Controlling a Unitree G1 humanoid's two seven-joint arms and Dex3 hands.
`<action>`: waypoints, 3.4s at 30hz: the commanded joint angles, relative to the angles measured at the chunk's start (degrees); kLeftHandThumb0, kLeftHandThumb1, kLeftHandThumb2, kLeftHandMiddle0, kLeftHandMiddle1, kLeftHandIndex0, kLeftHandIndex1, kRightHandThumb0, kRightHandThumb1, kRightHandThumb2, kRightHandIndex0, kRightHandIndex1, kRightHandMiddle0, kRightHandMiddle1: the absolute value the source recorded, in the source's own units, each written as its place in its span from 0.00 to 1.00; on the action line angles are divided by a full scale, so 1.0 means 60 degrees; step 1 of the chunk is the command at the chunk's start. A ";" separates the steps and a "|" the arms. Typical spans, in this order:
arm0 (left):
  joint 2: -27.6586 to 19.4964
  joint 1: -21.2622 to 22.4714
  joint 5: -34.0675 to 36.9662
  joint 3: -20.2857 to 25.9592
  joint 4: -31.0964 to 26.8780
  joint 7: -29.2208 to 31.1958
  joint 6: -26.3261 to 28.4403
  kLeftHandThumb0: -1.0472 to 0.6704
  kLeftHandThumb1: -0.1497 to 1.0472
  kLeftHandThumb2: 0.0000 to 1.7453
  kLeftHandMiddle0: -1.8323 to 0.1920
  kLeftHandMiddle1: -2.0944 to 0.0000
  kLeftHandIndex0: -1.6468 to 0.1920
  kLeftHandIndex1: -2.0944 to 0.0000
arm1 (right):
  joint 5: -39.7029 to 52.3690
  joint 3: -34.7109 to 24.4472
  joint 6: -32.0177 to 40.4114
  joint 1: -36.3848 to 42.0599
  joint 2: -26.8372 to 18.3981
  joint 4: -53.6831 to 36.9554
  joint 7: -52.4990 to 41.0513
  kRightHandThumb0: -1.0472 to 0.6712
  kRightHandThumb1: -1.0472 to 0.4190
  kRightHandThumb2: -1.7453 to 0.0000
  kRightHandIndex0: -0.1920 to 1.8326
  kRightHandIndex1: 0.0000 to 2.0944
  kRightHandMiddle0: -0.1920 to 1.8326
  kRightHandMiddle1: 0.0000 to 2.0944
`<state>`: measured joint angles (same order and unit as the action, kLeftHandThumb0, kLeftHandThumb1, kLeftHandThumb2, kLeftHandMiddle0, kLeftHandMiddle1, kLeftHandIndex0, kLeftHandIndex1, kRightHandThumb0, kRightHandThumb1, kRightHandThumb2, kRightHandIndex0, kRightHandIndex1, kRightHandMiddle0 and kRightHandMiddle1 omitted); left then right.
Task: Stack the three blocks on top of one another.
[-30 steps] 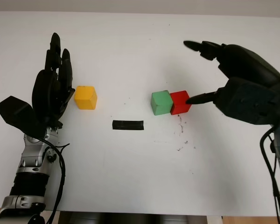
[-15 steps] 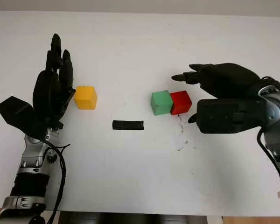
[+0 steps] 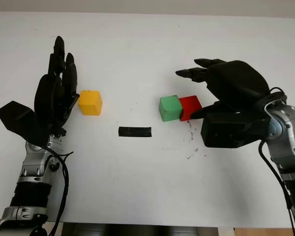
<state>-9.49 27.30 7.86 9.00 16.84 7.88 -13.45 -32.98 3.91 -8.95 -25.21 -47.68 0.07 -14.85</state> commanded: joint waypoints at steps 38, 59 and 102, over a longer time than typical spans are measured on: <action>-0.0130 0.0117 -0.0053 0.0090 -0.0048 -0.0031 -0.0061 0.15 1.00 0.28 0.98 0.97 0.98 0.97 | -0.0988 0.0293 -0.0050 -0.0045 0.0354 0.0513 0.0127 0.30 0.19 0.97 0.29 0.04 0.45 0.05; -0.0105 0.0114 0.0051 0.0110 -0.0046 -0.0018 -0.0082 0.15 1.00 0.28 0.98 0.97 0.98 0.97 | -0.1104 0.0405 -0.0925 -0.0148 0.0246 0.1440 0.0833 0.32 0.13 0.97 0.33 0.03 0.43 0.43; 0.0051 0.0008 -0.0025 0.0008 -0.0050 -0.0037 -0.0139 0.15 1.00 0.28 0.99 0.97 0.98 0.97 | 0.2034 -0.0520 0.1698 -0.0891 0.2302 -0.1221 -0.0373 0.41 0.10 0.97 0.25 0.00 0.31 0.71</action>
<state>-9.16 27.32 7.99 9.14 16.98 7.76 -13.98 -21.72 0.46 0.47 -29.35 -34.87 -6.78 -16.60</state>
